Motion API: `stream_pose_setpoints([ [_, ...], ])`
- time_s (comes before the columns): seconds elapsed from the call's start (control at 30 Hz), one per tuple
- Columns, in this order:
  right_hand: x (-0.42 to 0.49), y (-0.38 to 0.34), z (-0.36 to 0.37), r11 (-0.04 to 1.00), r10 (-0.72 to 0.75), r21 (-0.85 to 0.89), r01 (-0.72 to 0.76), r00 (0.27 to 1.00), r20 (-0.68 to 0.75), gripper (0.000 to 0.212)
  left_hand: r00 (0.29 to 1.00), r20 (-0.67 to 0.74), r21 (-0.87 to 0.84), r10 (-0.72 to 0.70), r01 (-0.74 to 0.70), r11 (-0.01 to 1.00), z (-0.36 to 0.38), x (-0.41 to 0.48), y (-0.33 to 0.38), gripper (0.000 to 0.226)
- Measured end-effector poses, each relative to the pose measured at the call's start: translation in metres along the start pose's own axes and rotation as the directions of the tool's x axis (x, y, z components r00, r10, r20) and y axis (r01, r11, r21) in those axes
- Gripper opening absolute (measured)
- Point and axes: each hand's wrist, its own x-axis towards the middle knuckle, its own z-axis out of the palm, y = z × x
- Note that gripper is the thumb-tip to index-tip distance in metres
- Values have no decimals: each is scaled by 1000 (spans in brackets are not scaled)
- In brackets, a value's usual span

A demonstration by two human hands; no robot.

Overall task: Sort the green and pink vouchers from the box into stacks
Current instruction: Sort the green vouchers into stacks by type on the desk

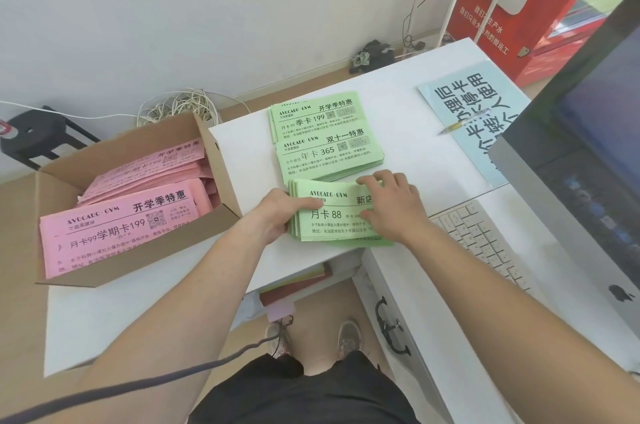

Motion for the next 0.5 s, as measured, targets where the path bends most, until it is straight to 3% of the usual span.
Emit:
stream_pose_setpoints([
  [0.2, 19, 8, -30, 993, -56, -94, 70, 987, 148, 100, 987, -30, 198, 161, -152, 968, -1, -7, -4, 54],
  [0.33, 32, 9, -51, 993, -60, -75, 87, 949, 310, 111, 949, 20, 275, 315, -308, 911, -6, -16, -5, 57],
  [0.4, 36, 8, -58, 996, -54, -44, 75, 932, 357, 109, 930, 45, 286, 364, -361, 888, -9, -20, -6, 58],
  [0.5, 40, 8, -61, 998, -56, 22, 51, 909, 413, 87, 914, 68, 264, 399, -402, 877, -13, -22, -9, 60],
])
